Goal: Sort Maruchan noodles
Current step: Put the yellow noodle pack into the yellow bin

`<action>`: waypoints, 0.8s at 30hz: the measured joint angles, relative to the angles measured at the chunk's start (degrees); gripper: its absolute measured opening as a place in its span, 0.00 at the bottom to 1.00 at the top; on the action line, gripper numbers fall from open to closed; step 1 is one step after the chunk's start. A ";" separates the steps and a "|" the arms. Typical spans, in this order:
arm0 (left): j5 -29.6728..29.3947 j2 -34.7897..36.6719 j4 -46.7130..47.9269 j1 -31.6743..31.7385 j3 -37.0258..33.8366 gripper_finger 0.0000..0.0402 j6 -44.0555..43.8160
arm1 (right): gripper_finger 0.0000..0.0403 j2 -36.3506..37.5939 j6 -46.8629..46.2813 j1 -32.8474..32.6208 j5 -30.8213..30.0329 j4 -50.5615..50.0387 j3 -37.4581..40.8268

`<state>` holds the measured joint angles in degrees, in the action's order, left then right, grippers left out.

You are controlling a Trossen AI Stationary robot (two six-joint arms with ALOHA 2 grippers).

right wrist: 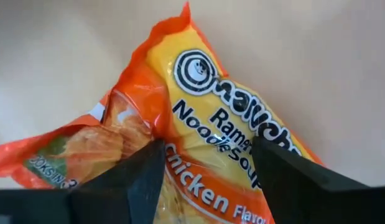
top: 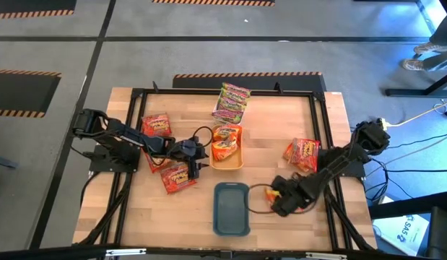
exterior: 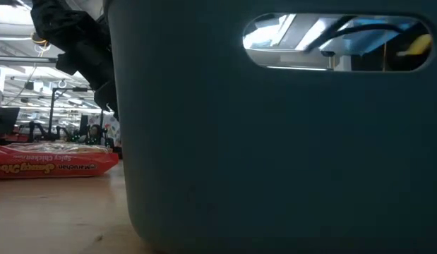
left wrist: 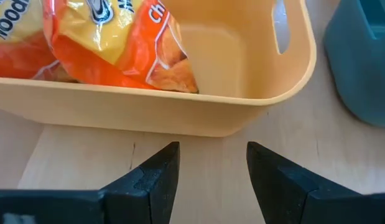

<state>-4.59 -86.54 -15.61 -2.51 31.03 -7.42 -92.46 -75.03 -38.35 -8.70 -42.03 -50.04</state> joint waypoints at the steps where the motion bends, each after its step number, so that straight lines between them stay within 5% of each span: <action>1: 0.00 0.00 0.08 -0.18 0.00 0.45 -0.40 | 0.58 -0.06 2.31 1.40 -1.77 0.01 0.01; 8: -0.01 4.12 7.80 -0.97 0.09 0.45 -5.49 | 0.58 1.67 18.14 9.31 -5.68 -3.64 -1.13; 16: -0.43 8.30 10.51 -0.95 0.09 0.45 -5.95 | 0.58 14.25 22.64 10.72 -8.83 -10.24 -0.87; 24: -0.41 8.17 10.22 -0.95 0.09 0.45 -5.66 | 0.58 22.22 33.67 21.15 4.66 8.70 15.69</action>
<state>-5.00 -78.37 -5.39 -3.46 31.11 -13.08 -70.24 -41.37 -17.19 -4.04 -33.33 -34.35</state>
